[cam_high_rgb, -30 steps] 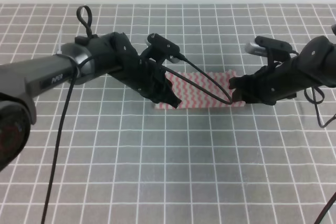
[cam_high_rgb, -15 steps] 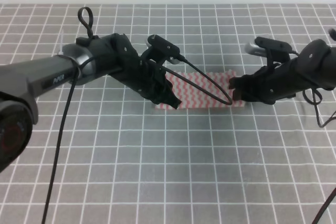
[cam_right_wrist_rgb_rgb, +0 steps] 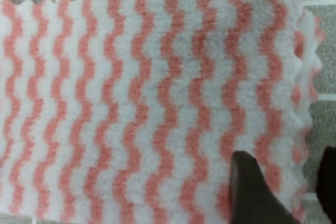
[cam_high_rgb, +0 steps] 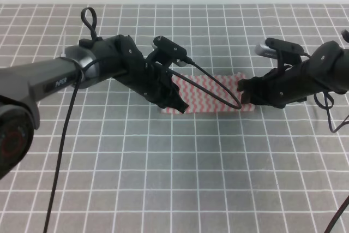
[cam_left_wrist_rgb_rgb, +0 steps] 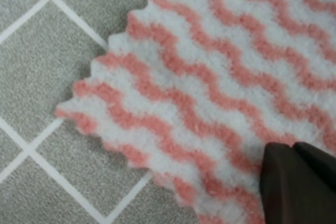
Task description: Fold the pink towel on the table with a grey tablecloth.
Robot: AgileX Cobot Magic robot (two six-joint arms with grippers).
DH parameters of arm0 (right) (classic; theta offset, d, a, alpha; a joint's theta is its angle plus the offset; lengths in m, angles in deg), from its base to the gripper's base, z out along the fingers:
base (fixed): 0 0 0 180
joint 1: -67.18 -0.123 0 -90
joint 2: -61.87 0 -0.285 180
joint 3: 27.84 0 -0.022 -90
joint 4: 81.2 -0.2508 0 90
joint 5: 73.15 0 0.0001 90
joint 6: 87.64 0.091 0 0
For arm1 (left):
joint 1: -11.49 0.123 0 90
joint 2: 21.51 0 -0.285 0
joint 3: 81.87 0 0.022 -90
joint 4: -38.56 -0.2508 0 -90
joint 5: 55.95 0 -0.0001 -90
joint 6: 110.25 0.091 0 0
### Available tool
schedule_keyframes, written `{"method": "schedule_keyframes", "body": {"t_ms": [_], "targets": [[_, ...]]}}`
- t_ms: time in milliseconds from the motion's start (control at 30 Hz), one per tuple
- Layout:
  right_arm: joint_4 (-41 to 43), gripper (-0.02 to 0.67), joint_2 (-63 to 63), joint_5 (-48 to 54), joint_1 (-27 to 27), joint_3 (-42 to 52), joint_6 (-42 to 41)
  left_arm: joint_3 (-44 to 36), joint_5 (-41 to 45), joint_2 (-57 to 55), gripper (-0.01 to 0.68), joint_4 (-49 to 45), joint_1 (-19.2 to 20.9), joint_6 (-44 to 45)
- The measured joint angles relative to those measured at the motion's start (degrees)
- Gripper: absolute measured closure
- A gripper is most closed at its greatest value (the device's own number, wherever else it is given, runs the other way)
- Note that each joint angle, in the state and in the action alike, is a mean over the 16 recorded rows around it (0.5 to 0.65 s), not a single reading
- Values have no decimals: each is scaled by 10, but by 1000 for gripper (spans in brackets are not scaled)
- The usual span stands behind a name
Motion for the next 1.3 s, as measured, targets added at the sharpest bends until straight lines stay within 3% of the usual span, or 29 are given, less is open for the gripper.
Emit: {"method": "schedule_keyframes", "body": {"t_ms": [767, 1300], "targets": [[-3, 504, -1, 5, 0, -1, 0, 0, -5, -2, 672, 0, 0, 0], [-12, 662, 6, 11, 0, -9, -21, 1, -5, -3, 672, 0, 0, -1]]}}
